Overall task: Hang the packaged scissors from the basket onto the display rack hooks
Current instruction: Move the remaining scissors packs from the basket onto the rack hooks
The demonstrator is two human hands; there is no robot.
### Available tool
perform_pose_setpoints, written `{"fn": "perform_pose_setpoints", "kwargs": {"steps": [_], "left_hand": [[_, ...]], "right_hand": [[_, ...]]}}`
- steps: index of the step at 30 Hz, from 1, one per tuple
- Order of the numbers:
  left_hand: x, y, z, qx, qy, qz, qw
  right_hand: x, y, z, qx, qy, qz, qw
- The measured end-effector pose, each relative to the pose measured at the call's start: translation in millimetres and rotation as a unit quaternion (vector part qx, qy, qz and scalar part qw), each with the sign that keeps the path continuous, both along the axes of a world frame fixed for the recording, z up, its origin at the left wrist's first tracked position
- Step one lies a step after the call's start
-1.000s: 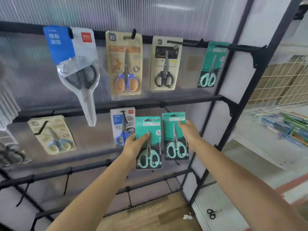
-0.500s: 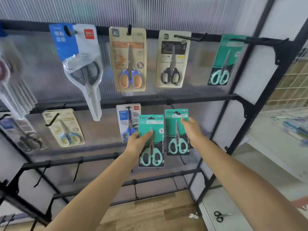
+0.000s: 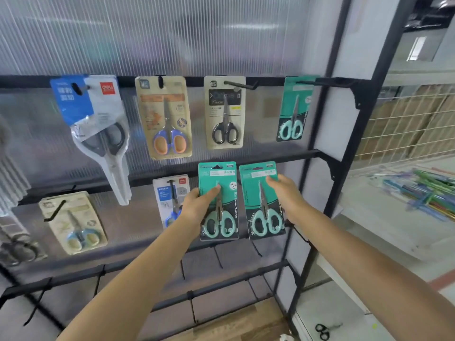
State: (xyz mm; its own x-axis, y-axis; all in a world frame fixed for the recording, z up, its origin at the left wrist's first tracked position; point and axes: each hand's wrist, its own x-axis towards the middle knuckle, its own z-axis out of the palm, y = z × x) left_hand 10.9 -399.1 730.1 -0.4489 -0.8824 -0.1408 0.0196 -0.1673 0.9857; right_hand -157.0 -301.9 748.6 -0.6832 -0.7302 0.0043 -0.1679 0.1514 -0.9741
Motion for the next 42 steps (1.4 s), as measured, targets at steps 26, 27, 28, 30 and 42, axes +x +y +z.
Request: {"fn": "perform_pose_setpoints", "kwargs": {"steps": [26,27,28,30,42], "left_hand": [[-145.0,30.0,90.6,-0.063,0.069,-0.094,0.991],[-146.8,28.2,92.8,-0.067,0.069,-0.093,0.991],[-148.5,26.2,94.8,-0.071,0.068,-0.092,0.991],[-151.7,22.0,98.1,-0.081,0.066,-0.09,0.99],[-166.5,10.1,99.4,-0.079,0.053,-0.091,0.991]], "right_hand": [[-104.3,81.4,130.1,-0.16,0.094,-0.135,0.973],[-107.5,81.2,134.4,-0.164,0.098,-0.14,0.972],[-110.5,80.4,138.0,-0.169,0.096,-0.139,0.971],[-115.3,78.6,142.2,-0.183,0.078,-0.119,0.973],[-125.8,76.2,138.3,-0.179,0.066,-0.084,0.978]]}}
